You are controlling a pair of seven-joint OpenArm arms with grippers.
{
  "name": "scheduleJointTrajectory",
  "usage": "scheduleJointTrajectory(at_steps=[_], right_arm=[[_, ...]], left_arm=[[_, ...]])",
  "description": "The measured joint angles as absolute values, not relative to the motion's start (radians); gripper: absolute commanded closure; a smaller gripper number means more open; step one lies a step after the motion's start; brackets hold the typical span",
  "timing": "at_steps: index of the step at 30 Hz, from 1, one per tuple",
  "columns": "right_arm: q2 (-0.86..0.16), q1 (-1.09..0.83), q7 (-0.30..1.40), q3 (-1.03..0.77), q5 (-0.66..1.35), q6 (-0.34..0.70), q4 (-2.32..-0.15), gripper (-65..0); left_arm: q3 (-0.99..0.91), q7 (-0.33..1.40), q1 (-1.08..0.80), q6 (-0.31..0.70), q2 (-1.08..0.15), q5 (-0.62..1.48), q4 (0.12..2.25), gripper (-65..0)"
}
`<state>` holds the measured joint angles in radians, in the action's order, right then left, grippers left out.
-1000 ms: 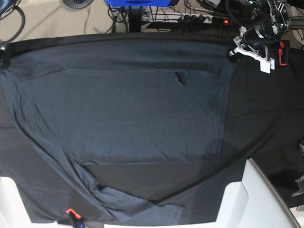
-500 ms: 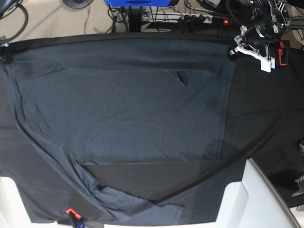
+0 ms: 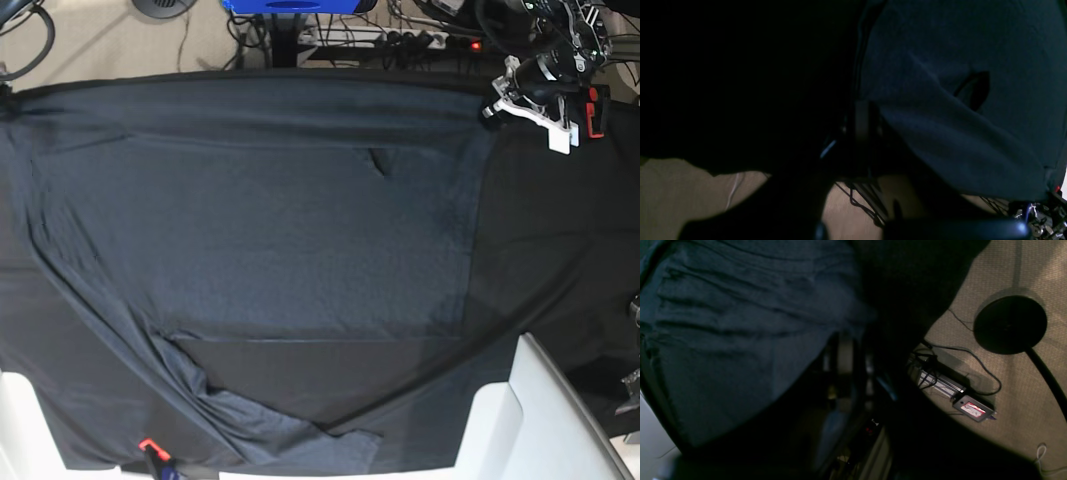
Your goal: Fold the T-shirt properly
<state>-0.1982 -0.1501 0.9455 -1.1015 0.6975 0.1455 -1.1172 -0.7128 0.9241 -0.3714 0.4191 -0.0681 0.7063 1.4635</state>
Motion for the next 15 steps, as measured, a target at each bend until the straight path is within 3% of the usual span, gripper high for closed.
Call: scheduleJointTrajectory(at_steps=[1, 3, 5, 9, 15], right_arm=[[-0.199, -0.150, 0.955, -1.102, 0.698, 0.145, -1.117, -25.8], [-0.199, -0.150, 0.955, -1.105, 0.698, 0.146, -1.117, -36.5], [-0.199, -0.150, 0.955, -1.106, 0.709, 0.147, -1.118, -42.8], [-0.199, -0.148, 0.954, -1.107, 0.709, 0.146, -1.121, -43.7], [-0.202, -0.148, 0.950, -1.107, 0.704, 0.146, -1.122, -43.7]], left_arm=[[-0.713, 0.924, -0.372, 0.419, -0.069, 0.707, 1.464, -2.3], [-0.713, 0.923, -0.377, 0.419, -0.069, 0.708, 1.467, -14.0], [-0.713, 0.920, -0.380, 0.418, -0.070, 0.704, 1.467, -24.0], [-0.713, 0.920, -0.382, 0.416, -0.070, 0.705, 1.467, -41.6], [-0.719, 0.921, -0.382, 0.418, -0.097, 0.705, 1.465, -53.8]])
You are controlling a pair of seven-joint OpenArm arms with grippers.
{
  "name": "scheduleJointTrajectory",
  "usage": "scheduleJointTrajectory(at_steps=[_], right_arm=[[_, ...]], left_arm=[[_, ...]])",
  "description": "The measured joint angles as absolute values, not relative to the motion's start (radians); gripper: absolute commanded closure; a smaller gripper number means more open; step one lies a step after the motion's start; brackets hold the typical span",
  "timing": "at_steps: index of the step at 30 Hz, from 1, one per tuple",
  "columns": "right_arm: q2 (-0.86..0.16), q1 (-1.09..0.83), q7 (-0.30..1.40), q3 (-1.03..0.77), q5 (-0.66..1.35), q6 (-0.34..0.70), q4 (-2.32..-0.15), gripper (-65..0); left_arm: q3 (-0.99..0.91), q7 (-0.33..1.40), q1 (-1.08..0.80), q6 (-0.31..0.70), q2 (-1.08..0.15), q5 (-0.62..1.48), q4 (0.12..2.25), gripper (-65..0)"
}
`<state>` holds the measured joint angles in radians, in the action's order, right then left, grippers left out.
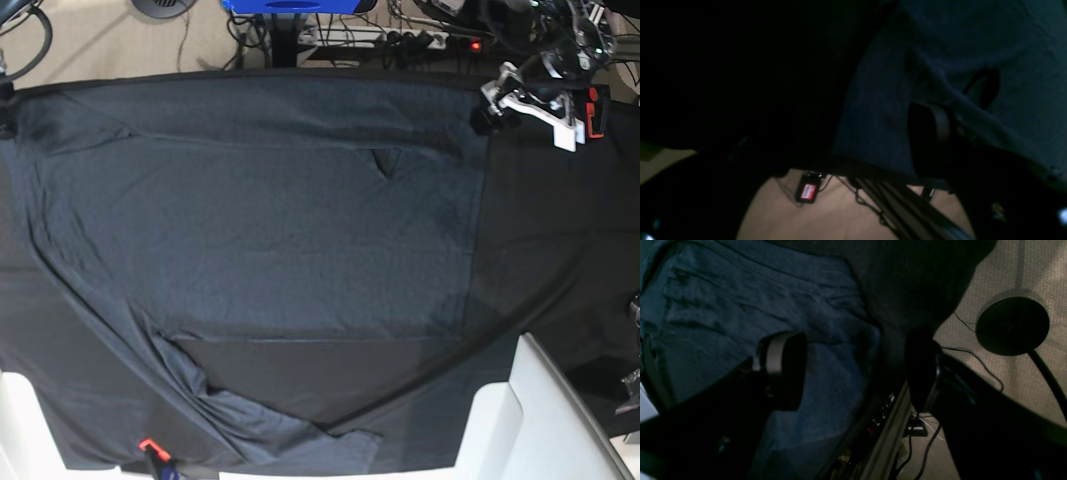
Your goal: Fold the T-shirt properly
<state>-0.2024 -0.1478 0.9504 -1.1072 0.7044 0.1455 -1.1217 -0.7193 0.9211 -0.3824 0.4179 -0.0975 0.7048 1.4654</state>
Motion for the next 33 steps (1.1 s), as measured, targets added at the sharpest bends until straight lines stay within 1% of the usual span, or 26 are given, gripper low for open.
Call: scheduleJointTrajectory(at_steps=[2, 5, 7, 9, 11, 12, 15, 17, 21, 24, 26, 33], right_arm=[[-0.209, -0.149, 0.917, -1.105, 0.693, 0.145, -1.122, -44.0], [-0.230, -0.150, 0.844, -1.100, 0.694, 0.146, -1.122, -44.4], [-0.263, -0.150, 0.823, -1.094, 0.694, 0.146, -1.122, -44.6], [-0.311, -0.148, 0.807, -1.035, 0.684, 0.140, -1.121, -44.7], [-0.385, -0.125, 0.806, -0.889, 0.675, 0.138, -1.110, -44.4], [-0.418, -0.097, 0.794, -0.793, 0.675, 0.156, -1.105, -44.3], [-0.488, -0.009, 0.677, -0.513, 0.708, 0.252, -1.065, -44.0], [-0.518, 0.057, 0.595, -0.339, 0.716, 0.271, -0.991, -44.0], [-0.558, 0.183, 0.542, -0.115, 0.693, 0.258, -0.755, -44.0], [-0.569, 0.260, 0.451, -0.030, 0.694, 0.252, -0.617, -44.0], [-0.564, 0.288, 0.384, 0.012, 0.702, 0.266, -0.575, -44.0], [-0.563, 0.277, 0.362, 0.048, 0.695, 0.259, -0.561, -43.8]], left_arm=[[-0.743, 0.897, -0.378, 0.416, -0.118, 0.706, 1.462, -55.6], [-0.838, 0.846, -0.374, 0.416, -0.130, 0.708, 1.453, -55.6], [-0.897, 0.851, -0.375, 0.413, -0.163, 0.701, 1.435, -55.6], [-0.914, 0.853, -0.376, 0.408, -0.207, 0.693, 1.429, -55.6], [-0.894, 0.852, -0.359, 0.408, -0.260, 0.696, 1.430, -55.6], [-0.868, 0.846, -0.348, 0.400, -0.285, 0.698, 1.430, -55.6], [-0.765, 0.840, -0.330, 0.416, -0.327, 0.712, 1.437, -55.5], [-0.714, 0.848, -0.335, 0.418, -0.324, 0.708, 1.450, -55.5], [-0.699, 0.855, -0.356, 0.413, -0.285, 0.708, 1.499, -55.1], [-0.697, 0.853, -0.358, 0.412, -0.268, 0.711, 1.511, -55.0], [-0.698, 0.852, -0.361, 0.412, -0.261, 0.710, 1.529, -55.0], [-0.698, 0.852, -0.364, 0.416, -0.258, 0.711, 1.539, -55.0]])
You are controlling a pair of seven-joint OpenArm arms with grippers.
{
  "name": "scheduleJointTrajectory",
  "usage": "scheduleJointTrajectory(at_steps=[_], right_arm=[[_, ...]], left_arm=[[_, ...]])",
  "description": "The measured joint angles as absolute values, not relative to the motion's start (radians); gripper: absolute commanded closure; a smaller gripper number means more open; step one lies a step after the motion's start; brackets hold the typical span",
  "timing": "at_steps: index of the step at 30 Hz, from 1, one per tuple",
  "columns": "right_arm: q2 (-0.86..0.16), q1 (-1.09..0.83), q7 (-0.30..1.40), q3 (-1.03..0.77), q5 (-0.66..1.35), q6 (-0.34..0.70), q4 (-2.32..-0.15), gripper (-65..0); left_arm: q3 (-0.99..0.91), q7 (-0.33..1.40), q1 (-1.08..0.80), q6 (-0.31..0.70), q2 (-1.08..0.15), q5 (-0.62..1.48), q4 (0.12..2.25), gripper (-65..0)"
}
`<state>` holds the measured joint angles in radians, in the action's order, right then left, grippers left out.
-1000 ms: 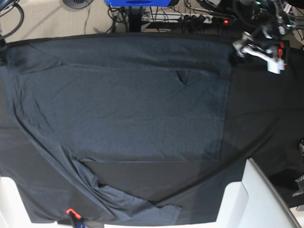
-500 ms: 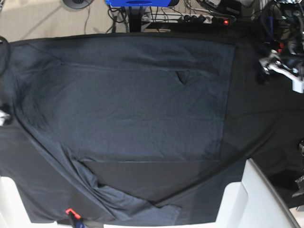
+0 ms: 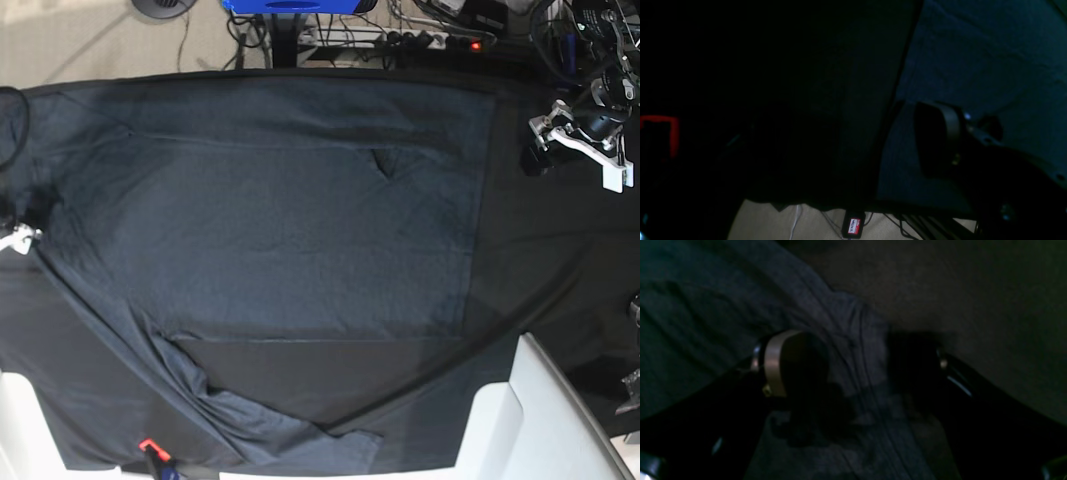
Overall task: Fold the T-shirt properly
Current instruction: 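Release the shirt with the left gripper and move the right gripper to the shirt edge, then grasp the shirt edge with the right gripper and pull it outward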
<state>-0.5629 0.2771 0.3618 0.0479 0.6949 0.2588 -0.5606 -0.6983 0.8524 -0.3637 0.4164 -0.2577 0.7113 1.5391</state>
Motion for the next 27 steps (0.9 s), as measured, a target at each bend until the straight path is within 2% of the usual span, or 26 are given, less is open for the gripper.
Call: scheduleJointTrajectory(at_steps=[2, 4, 9, 10, 12, 18, 27], right_arm=[[-0.561, 0.282, 0.361, 0.048, 0.696, 0.260, -0.561, -41.0], [-0.560, 0.284, 0.359, 0.048, 0.699, 0.262, -0.561, -32.4], [-0.547, 0.282, 0.358, 0.048, 0.696, 0.251, -0.561, -3.2], [-0.540, 0.282, 0.358, 0.048, 0.698, 0.251, -0.561, 0.0], [-0.537, 0.282, 0.358, 0.048, 0.698, 0.252, -0.561, -1.4], [-0.538, 0.279, 0.360, 0.045, 0.698, 0.251, -0.572, 0.0], [-0.544, 0.166, 0.363, 0.043, 0.702, 0.251, -0.732, 0.0]], left_arm=[[-0.699, 0.853, -0.363, 0.416, -0.258, 0.710, 1.539, -55.0], [-0.699, 0.852, -0.363, 0.416, -0.257, 0.711, 1.539, -55.0], [-0.699, 0.853, -0.363, 0.416, -0.255, 0.711, 1.538, -55.0], [-0.698, 0.852, -0.363, 0.416, -0.255, 0.711, 1.536, -55.0], [-0.698, 0.853, -0.363, 0.416, -0.255, 0.711, 1.535, -55.0], [-0.696, 0.852, -0.363, 0.416, -0.255, 0.711, 1.535, -55.0], [-0.692, 0.853, -0.363, 0.416, -0.255, 0.711, 1.535, -54.8]])
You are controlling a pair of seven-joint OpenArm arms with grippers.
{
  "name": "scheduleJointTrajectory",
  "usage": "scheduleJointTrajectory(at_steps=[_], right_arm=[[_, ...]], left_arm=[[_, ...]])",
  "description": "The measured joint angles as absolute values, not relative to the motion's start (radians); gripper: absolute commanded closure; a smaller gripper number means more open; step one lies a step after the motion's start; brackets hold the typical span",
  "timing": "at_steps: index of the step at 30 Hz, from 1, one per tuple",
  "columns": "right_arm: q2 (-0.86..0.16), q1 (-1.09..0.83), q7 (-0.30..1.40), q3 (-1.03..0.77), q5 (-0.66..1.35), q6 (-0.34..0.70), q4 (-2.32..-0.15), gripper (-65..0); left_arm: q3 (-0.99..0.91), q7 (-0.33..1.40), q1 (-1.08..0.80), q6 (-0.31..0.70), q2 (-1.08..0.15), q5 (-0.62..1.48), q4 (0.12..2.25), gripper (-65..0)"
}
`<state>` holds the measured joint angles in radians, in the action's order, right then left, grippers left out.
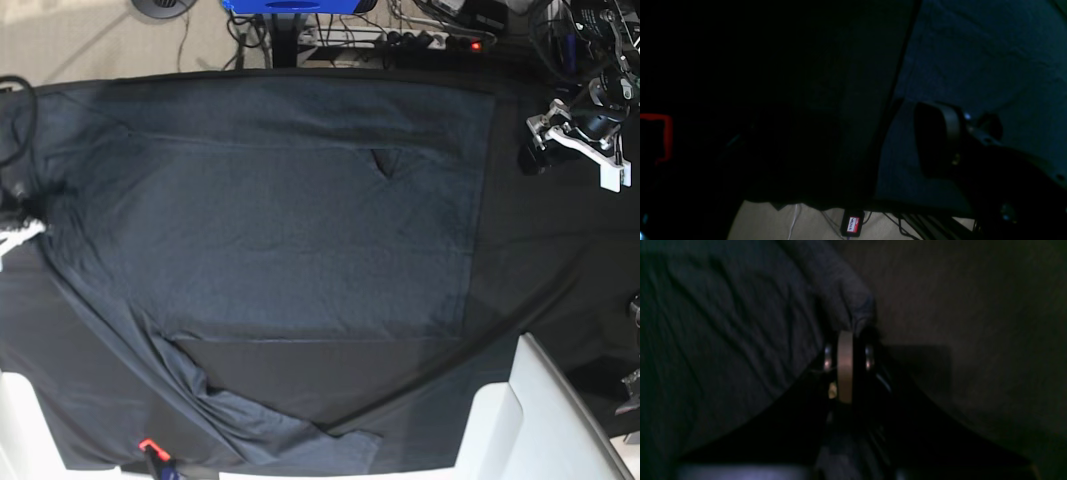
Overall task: Fold the T-shirt properly
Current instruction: 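Grasp the shirt edge with the right gripper and pull it outward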
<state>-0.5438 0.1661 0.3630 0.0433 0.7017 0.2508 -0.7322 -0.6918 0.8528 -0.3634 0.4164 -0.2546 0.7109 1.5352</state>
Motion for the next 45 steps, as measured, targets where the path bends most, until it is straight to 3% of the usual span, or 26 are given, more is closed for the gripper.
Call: scheduleJointTrajectory(at_steps=[5, 12, 19, 26, 35, 37, 41, 43, 45], right_arm=[[-0.545, 0.103, 0.359, 0.042, 0.702, 0.166, -0.829, 0.0], [-0.535, -0.035, 0.376, -0.150, 0.696, 0.146, -1.030, 0.0], [-0.526, -0.133, 0.509, -0.266, 0.706, 0.156, -1.189, 0.0], [-0.443, -0.209, 0.647, -0.369, 0.699, 0.154, -1.252, 0.0], [-0.432, -0.181, 0.770, -0.373, 0.694, 0.150, -1.270, -0.9], [-0.433, -0.169, 0.790, -0.371, 0.693, 0.149, -1.296, -7.1], [-0.434, -0.145, 0.825, -0.351, 0.678, 0.149, -1.360, -28.1], [-0.434, -0.142, 0.825, -0.342, 0.643, 0.157, -1.397, -34.4], [-0.429, -0.120, 0.836, -0.334, 0.577, 0.154, -1.413, -35.7]], left_arm=[[-0.692, 0.853, -0.363, 0.416, -0.255, 0.710, 1.534, -54.8], [-0.690, 0.853, -0.364, 0.416, -0.252, 0.708, 1.534, -54.8], [-0.690, 0.852, -0.363, 0.416, -0.254, 0.707, 1.532, -54.8], [-0.690, 0.852, -0.360, 0.416, -0.234, 0.706, 1.531, -54.8], [-0.689, 0.852, -0.360, 0.416, -0.233, 0.708, 1.531, -54.8], [-0.689, 0.852, -0.360, 0.416, -0.233, 0.707, 1.531, -54.8], [-0.689, 0.852, -0.360, 0.416, -0.233, 0.707, 1.531, -54.8], [-0.689, 0.853, -0.360, 0.416, -0.233, 0.707, 1.531, -54.8], [-0.689, 0.852, -0.360, 0.416, -0.233, 0.707, 1.531, -54.8]])
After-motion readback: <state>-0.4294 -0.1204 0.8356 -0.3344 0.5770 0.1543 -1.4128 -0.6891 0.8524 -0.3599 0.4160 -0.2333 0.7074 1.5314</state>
